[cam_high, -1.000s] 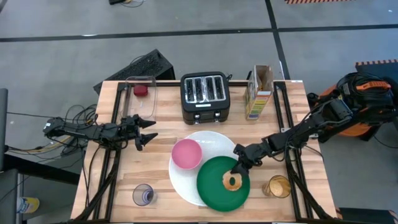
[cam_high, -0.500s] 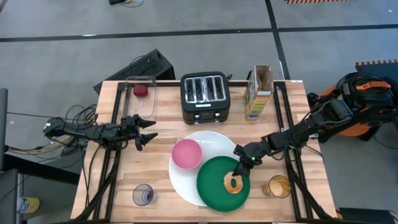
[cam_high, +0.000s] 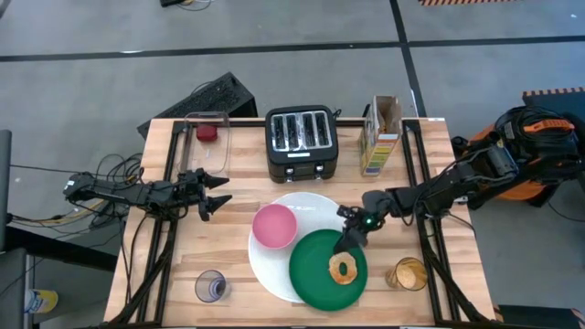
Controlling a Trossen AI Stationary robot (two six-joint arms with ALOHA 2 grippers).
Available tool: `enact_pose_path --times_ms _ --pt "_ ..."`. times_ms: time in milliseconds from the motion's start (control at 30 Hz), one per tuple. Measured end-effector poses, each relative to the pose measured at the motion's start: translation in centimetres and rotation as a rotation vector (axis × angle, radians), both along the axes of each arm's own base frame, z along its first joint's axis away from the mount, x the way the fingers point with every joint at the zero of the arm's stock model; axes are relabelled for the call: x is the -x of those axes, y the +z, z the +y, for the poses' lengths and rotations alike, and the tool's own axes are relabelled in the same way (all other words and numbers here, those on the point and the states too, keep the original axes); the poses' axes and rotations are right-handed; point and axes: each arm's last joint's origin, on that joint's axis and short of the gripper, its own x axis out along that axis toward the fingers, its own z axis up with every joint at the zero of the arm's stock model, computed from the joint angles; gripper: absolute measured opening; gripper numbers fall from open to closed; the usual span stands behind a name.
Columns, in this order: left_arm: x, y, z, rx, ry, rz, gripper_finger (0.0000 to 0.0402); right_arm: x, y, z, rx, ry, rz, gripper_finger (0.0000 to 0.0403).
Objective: Arrange a breakfast setting
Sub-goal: Pour the cereal from the cereal box into the pink bowl
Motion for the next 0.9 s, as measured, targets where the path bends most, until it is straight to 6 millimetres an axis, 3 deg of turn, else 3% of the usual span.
enact_pose_path --times_ms 200,367,633,900 --pt "0.0 0.0 0.0 0.001 0.0 -0.001 0.0344 -0.7 1.5 -1.1 -0.04 -0.046 -0.123 0.0175" --pt "0.0 0.0 0.0 0.002 0.0 -0.001 0.0344 -2.2 4.3 -1.5 -0.018 -0.059 -0.251 0.0175" --pt "0.0 0.0 0.0 0.002 0.0 -0.001 0.0344 -4.8 10.5 -2.4 0.101 -0.091 -0.483 0.0175" --pt "0.0 0.0 0.0 0.002 0.0 -0.001 0.0344 -6.7 17.2 -4.1 0.314 -0.142 -0.495 0.0175"
